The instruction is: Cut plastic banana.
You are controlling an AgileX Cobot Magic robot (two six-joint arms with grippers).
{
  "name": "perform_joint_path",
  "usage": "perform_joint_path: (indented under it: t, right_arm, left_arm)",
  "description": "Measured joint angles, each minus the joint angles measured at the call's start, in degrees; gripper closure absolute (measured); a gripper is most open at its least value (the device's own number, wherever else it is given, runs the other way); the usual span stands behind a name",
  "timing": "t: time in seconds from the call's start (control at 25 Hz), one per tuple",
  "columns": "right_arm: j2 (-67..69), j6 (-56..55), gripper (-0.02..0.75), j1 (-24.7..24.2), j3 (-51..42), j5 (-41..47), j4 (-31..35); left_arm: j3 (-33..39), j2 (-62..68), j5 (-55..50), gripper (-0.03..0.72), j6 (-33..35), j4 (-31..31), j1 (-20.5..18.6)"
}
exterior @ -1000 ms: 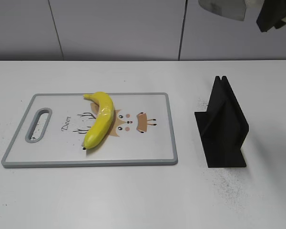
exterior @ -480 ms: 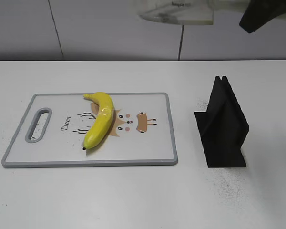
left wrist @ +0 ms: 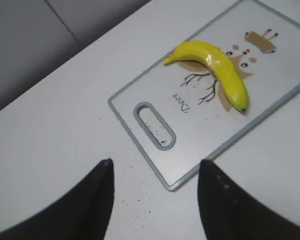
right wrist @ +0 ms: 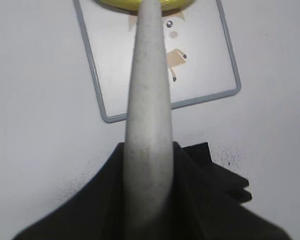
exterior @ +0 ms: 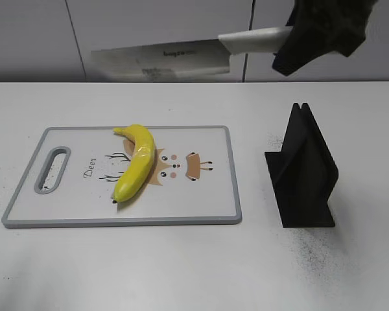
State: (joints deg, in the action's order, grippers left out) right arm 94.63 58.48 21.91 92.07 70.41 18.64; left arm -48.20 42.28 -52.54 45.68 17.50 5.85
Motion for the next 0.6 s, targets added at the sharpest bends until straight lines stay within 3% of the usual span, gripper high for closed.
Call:
perform_joint_path:
  t: [0.32,0.6]
  right_arm:
    - [5.2,16.2,0.573,0.0,0.0,-0.2,6.2]
    - [8.5,24.6,0.573,0.0,0.1,-0.2,13.8]
  left_arm:
    - [-18.0,20.9,-9.2,0.186,17.6,5.6,4.5]
    - [-28.1,36.5,-14.1,0.189,23.6,7.4,10.8]
